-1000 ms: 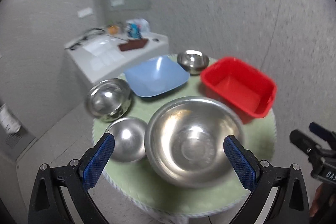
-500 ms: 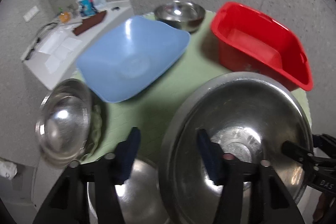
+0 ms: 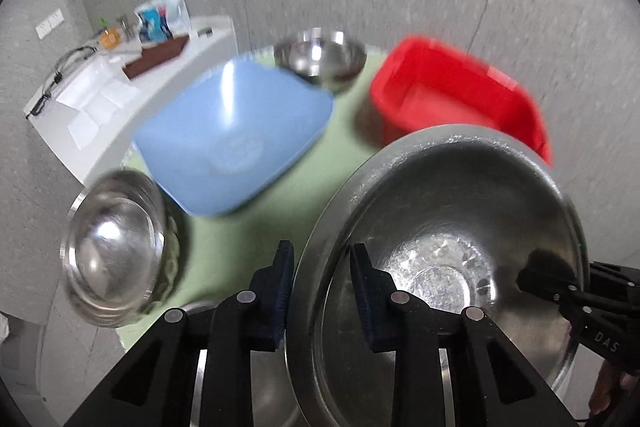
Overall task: Organize plates and bowls
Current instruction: 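Grasp the rim of the large steel bowl with both grippers, then lift the large steel bowl into the red basin and open both grippers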
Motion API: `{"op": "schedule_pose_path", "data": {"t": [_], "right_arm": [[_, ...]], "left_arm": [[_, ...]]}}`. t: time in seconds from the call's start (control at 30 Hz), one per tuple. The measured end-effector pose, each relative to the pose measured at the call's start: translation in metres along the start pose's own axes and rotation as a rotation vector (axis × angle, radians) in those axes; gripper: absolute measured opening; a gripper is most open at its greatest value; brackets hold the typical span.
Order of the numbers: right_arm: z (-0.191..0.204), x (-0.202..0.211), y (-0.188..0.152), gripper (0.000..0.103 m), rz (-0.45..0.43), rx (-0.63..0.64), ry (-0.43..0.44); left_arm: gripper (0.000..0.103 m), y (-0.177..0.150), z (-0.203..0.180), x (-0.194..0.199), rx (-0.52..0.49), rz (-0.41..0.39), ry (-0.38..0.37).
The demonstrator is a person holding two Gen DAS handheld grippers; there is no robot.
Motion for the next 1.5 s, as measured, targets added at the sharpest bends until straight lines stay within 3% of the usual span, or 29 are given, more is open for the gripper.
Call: {"op": "schedule_pose_path", "data": {"t": [0.17, 0.3, 0.43, 0.6, 0.83, 1.13, 1.27, 1.37, 1.5], "right_arm": [[-0.006, 0.038, 0.041, 0.013, -0.073, 0.023, 0.069], [-0.028, 0.052, 0.090, 0.013, -0.142, 0.059, 0.070], [-0.063, 0.039, 0.132, 0.013, -0.151, 0.047, 0.059], [-0.108, 0.000, 0.167, 0.013, -0.073, 0.042, 0.042], [-0.142, -0.044, 0.185, 0.013, 0.009, 0.038, 0.062], [-0.159, -0.078, 0.188, 0.013, 0.074, 0.043, 0.079], [-0.163, -0.080, 0.191, 0.017, 0.077, 0.052, 0.061], [-0.163, -0.080, 0.191, 0.018, 0.064, 0.062, 0.023], [-0.160, -0.078, 0.189, 0.028, 0.054, 0.047, 0.033]], "left_arm": [[0.025, 0.034, -0.012, 0.045, 0.000, -0.144, 0.002], [0.025, 0.068, -0.033, 0.032, -0.011, -0.191, 0.026], [0.025, 0.091, -0.053, -0.014, -0.008, -0.151, 0.007], [0.025, 0.101, -0.066, -0.080, 0.011, -0.055, 0.019], [0.025, 0.096, -0.064, -0.142, 0.038, 0.044, 0.060], [0.028, 0.107, -0.084, -0.172, 0.027, 0.069, 0.082], [0.035, 0.109, -0.092, -0.172, 0.030, 0.080, 0.068], [0.048, 0.110, -0.092, -0.170, 0.028, 0.068, 0.055], [0.065, 0.107, -0.090, -0.154, 0.030, 0.038, 0.041]]}}
Point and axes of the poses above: each gripper's, at about its wrist camera, not at the fingertips, and x roughly against the way its jaws point, z to its left, y to its top, the point moved 3 cm from there along -x, roughly the way its jaws point, and after that the axes turned 6 degrees about -z, right-handed, at the moved point
